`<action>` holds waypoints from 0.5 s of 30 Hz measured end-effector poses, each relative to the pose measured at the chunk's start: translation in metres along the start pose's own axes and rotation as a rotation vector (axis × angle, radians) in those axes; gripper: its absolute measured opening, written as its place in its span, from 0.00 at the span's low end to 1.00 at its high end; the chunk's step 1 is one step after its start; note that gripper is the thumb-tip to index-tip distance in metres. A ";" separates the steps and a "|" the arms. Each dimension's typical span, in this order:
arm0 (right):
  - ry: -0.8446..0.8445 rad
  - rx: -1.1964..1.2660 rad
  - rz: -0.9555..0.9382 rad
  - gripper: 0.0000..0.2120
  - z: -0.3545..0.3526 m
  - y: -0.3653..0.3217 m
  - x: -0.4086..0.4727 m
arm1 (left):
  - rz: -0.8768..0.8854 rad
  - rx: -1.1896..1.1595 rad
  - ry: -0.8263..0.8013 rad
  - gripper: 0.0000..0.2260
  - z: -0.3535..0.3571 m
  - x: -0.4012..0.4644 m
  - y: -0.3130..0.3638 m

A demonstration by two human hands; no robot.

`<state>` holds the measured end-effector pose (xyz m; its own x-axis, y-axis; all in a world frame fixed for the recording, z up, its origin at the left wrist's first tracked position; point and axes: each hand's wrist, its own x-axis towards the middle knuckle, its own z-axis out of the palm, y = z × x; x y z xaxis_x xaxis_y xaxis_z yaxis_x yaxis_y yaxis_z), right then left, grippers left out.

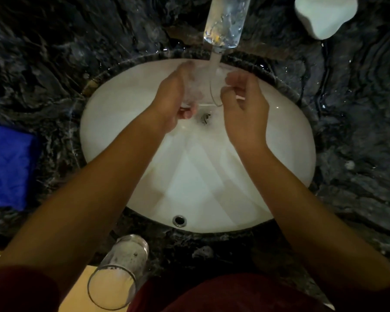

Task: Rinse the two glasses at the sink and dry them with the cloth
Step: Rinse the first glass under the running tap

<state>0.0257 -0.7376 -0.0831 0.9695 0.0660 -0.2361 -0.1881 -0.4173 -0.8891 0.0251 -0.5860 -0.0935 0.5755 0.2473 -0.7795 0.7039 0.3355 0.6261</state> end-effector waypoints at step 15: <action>-0.588 0.475 0.375 0.10 0.005 -0.025 0.026 | 0.365 0.151 0.023 0.08 0.004 -0.010 -0.011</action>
<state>0.0550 -0.7210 -0.0691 0.6144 0.5153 -0.5974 -0.6551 -0.0887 -0.7503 0.0132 -0.5955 -0.0921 0.7907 0.3466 -0.5047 0.5092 0.0853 0.8564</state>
